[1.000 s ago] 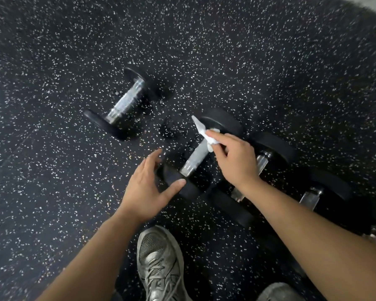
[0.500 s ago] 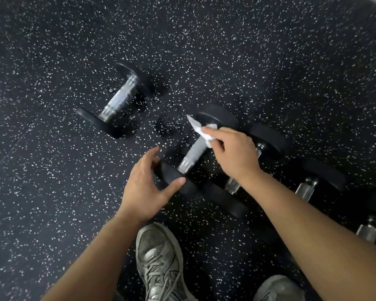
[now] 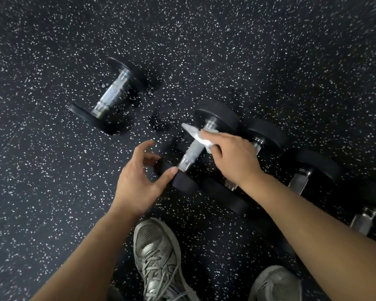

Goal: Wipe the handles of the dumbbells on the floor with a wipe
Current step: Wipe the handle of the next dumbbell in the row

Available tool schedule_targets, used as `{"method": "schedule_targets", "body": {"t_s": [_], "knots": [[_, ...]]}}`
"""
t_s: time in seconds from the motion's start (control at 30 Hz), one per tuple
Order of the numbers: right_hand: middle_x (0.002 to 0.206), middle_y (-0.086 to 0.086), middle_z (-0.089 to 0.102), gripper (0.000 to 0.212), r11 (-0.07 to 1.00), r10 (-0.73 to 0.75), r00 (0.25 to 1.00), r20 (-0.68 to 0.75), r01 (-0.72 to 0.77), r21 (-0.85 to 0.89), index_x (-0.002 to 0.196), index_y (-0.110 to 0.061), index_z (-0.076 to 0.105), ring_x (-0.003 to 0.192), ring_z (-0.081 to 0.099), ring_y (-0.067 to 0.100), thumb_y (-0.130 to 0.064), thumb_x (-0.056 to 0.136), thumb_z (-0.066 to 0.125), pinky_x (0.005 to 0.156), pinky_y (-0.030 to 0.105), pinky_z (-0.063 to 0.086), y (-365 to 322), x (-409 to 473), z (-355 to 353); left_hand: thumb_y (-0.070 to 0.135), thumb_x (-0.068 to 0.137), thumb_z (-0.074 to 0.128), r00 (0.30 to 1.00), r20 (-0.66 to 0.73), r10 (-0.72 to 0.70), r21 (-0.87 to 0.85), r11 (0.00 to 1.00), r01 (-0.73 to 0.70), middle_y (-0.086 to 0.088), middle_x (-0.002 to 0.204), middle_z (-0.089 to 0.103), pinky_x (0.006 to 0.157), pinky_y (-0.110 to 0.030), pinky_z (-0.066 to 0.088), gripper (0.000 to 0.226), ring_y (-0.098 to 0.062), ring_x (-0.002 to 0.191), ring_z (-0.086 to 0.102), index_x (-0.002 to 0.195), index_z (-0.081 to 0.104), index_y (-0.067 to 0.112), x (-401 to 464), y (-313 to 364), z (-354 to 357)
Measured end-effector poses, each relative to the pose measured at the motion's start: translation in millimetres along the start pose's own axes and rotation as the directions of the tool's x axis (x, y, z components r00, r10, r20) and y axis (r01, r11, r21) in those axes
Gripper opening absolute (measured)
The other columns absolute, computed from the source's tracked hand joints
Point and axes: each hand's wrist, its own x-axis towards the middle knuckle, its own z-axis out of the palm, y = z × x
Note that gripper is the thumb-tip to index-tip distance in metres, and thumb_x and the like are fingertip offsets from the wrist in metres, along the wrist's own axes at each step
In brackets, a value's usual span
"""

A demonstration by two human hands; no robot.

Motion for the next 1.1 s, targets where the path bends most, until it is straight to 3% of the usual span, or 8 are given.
{"method": "schedule_targets", "body": {"t_s": [0.17, 0.3, 0.37, 0.57, 0.67, 0.77, 0.97, 1.1], "knots": [[0.142, -0.014, 0.062, 0.043, 0.982, -0.177, 0.906, 0.384, 0.187, 0.013, 0.136, -0.048, 0.059, 0.117, 0.066, 0.017, -0.024, 0.100, 0.055, 0.091, 0.034, 0.053, -11.3, -12.8, 0.0, 0.053, 0.077, 0.079, 1.000, -0.011, 0.022, -0.013, 1.000, -0.022, 0.017, 0.110, 0.070, 0.087, -0.017, 0.048, 0.081, -0.003, 0.105, 0.065, 0.145, 0.043, 0.030, -0.5, 2.8, 1.2], [0.125, -0.011, 0.072, 0.043, 0.993, -0.074, 0.996, 0.049, 0.069, 0.094, 0.135, -0.038, 0.064, 0.059, 0.055, 0.000, -0.015, 0.100, 0.056, 0.050, 0.008, 0.035, 0.2, -5.9, 1.8, 0.055, 0.075, 0.079, 0.999, 0.003, 0.034, 0.008, 0.999, -0.034, 0.017, 0.112, 0.068, 0.094, -0.025, 0.048, 0.085, -0.004, 0.106, 0.063, 0.147, 0.042, 0.029, -2.4, 6.3, 1.5], [0.121, -0.011, 0.073, 0.041, 0.999, 0.031, 0.995, -0.091, -0.029, 0.024, 0.134, -0.036, 0.066, 0.057, 0.054, 0.003, -0.016, 0.099, 0.055, 0.051, 0.009, 0.030, 6.7, -4.0, 3.1, 0.061, 0.073, 0.076, 0.999, 0.008, 0.039, 0.025, 0.999, -0.039, 0.017, 0.112, 0.067, 0.093, -0.024, 0.048, 0.087, -0.003, 0.106, 0.062, 0.146, 0.042, 0.030, -4.1, 9.1, 1.5], [0.111, -0.009, 0.074, 0.045, 0.967, -0.234, 0.939, 0.253, 0.252, -0.042, 0.134, -0.045, 0.062, 0.080, 0.068, 0.016, -0.021, 0.096, 0.056, 0.060, 0.027, 0.043, -2.3, -14.9, 3.6, 0.071, 0.070, 0.075, 0.996, 0.020, 0.086, 0.118, 0.989, -0.088, 0.013, 0.111, 0.066, 0.093, -0.027, 0.048, 0.092, -0.006, 0.104, 0.062, 0.145, 0.043, 0.028, -10.0, 16.2, 6.0], [0.121, -0.011, 0.074, 0.042, 0.988, -0.156, 0.984, 0.086, 0.156, 0.011, 0.134, -0.039, 0.065, 0.061, 0.059, 0.001, -0.019, 0.098, 0.057, 0.054, 0.018, 0.041, 0.4, -4.0, 0.1, 0.066, 0.070, 0.079, 0.996, -0.003, 0.092, 0.154, 0.984, -0.090, 0.012, 0.114, 0.065, 0.095, -0.025, 0.045, 0.091, -0.008, 0.106, 0.061, 0.145, 0.044, 0.028, -16.4, 18.9, 9.9], [0.125, -0.011, 0.071, 0.044, 0.996, -0.025, 0.996, -0.081, 0.018, -0.083, 0.135, -0.040, 0.064, 0.072, 0.068, 0.015, -0.018, 0.098, 0.054, 0.061, 0.031, 0.055, 6.0, 0.4, 0.7, 0.065, 0.070, 0.079, 0.993, -0.015, 0.114, 0.197, 0.974, -0.109, 0.011, 0.118, 0.063, 0.096, -0.016, 0.035, 0.091, -0.007, 0.110, 0.058, 0.145, 0.044, 0.028, -20.5, 21.2, 12.3], [0.138, -0.010, 0.065, 0.044, 0.968, -0.244, 0.880, 0.408, 0.244, 0.053, 0.135, -0.051, 0.057, 0.109, 0.069, 0.018, -0.027, 0.099, 0.053, 0.087, 0.037, 0.056, 1.4, -13.1, 6.2, 0.074, 0.065, 0.076, 0.994, -0.009, 0.113, 0.242, 0.964, -0.107, 0.009, 0.121, 0.062, 0.101, -0.020, 0.036, 0.101, -0.009, 0.113, 0.056, 0.147, 0.043, 0.024, -20.1, 22.9, 17.7], [0.118, -0.012, 0.073, 0.043, 0.993, -0.105, 0.994, 0.033, 0.103, 0.060, 0.134, -0.041, 0.064, 0.055, 0.049, -0.003, -0.017, 0.099, 0.058, 0.050, 0.016, 0.038, 6.7, -1.7, 10.4, 0.078, 0.065, 0.073, 0.994, 0.008, 0.114, 0.275, 0.955, -0.111, 0.009, 0.123, 0.057, 0.104, -0.036, 0.046, 0.104, -0.013, 0.115, 0.054, 0.148, 0.041, 0.024, -19.8, 20.1, 21.4]]}}
